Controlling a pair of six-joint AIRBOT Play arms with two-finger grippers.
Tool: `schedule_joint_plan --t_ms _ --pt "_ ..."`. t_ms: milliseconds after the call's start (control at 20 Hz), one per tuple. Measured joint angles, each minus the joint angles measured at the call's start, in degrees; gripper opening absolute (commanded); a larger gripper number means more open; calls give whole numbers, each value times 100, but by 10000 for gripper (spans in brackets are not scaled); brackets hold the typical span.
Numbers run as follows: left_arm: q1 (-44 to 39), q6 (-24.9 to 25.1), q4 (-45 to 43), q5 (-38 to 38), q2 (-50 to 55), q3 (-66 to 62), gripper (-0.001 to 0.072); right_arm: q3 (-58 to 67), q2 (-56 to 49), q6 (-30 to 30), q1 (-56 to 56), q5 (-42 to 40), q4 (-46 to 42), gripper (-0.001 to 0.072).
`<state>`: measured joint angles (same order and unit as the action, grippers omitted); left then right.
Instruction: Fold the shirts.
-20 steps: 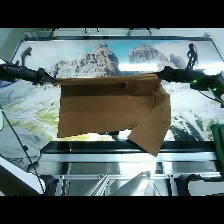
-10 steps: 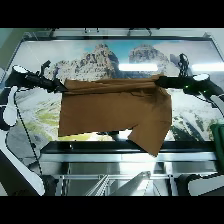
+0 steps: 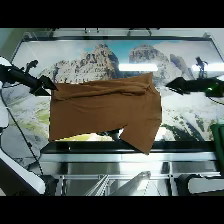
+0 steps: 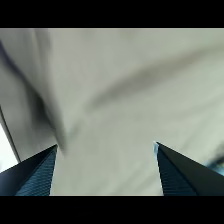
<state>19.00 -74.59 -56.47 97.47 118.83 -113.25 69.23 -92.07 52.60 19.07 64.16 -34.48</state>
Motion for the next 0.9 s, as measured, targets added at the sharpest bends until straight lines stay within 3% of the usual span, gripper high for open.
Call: schedule_joint_plan --t_ms 150,450,900 --pt "160 -87 11 225 -601 658 700 -769 562 518 376 621 -575 379" --pt "365 83 -431 170 -1961 2629 700 -3058 1513 1088 476 417 -1104 393" --pt "599 216 -1047 -896 -2745 5112 699 -4065 1519 922 -887 -498 -138 387"
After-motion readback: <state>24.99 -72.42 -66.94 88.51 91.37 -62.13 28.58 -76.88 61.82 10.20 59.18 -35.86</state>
